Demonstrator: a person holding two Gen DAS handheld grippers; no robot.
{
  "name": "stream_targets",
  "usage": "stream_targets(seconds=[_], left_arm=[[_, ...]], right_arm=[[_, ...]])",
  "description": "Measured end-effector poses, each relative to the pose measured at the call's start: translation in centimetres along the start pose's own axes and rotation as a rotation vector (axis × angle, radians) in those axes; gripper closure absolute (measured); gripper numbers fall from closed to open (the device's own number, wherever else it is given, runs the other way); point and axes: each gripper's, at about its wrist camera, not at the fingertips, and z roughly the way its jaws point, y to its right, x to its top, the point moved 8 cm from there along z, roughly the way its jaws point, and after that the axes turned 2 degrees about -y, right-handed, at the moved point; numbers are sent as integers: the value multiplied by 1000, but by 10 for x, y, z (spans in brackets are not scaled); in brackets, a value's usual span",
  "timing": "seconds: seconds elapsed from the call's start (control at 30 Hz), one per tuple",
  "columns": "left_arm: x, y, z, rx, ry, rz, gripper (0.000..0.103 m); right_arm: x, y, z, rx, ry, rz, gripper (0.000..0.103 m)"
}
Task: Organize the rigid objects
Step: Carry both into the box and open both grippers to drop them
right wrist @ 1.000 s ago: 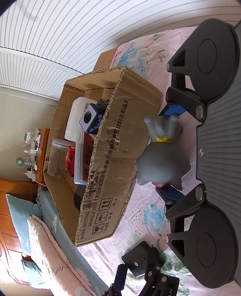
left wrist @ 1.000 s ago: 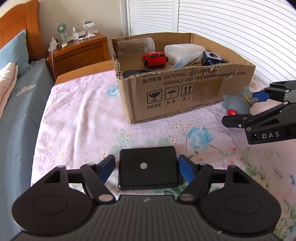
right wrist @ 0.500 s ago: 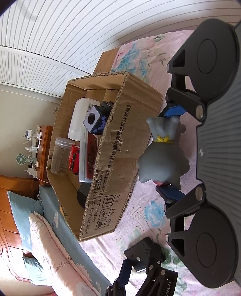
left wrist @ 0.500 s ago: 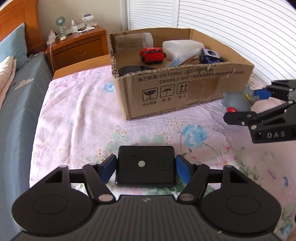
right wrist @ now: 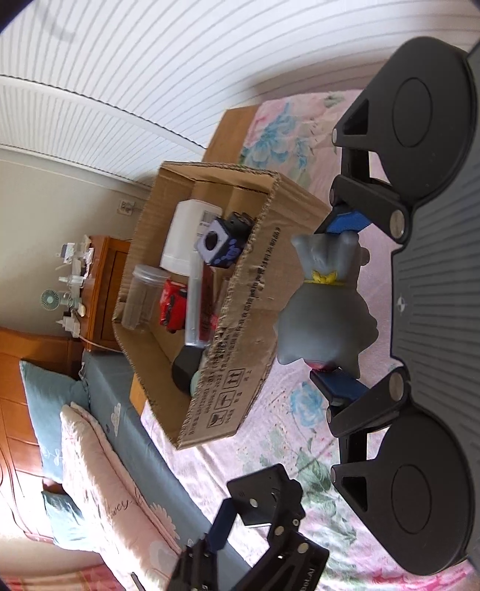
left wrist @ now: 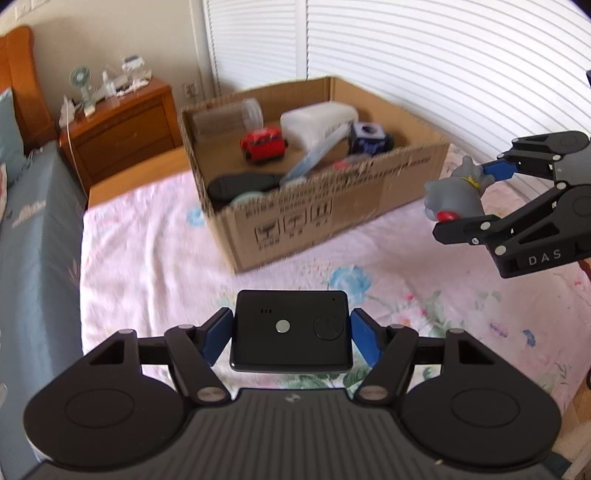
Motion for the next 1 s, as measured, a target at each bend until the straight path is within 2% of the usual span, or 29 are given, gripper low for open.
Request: stream_targets(seconds=[0.23,0.37,0.73,0.87,0.93,1.0], left_arm=[[33,0,-15,-20,52,29,34],[59,-4,-12,-4,91,36,34],[120,-26,36,39,103,-5,34],[130,-37,57,104,116,-38,33],[132,-41,60,112,118,-53,20],[130,-42,55,104,137,-60,12]], right_arm=[[19,9,-21,9,39,-8,26],[31,17,-26,-1,59,0,26],[57,41,-24,-27,84,43,26],[65,48,-20,-38,84,44,26],[68,51,-19,-41,84,52,26],[72,55,-17,-38,82,66,26]])
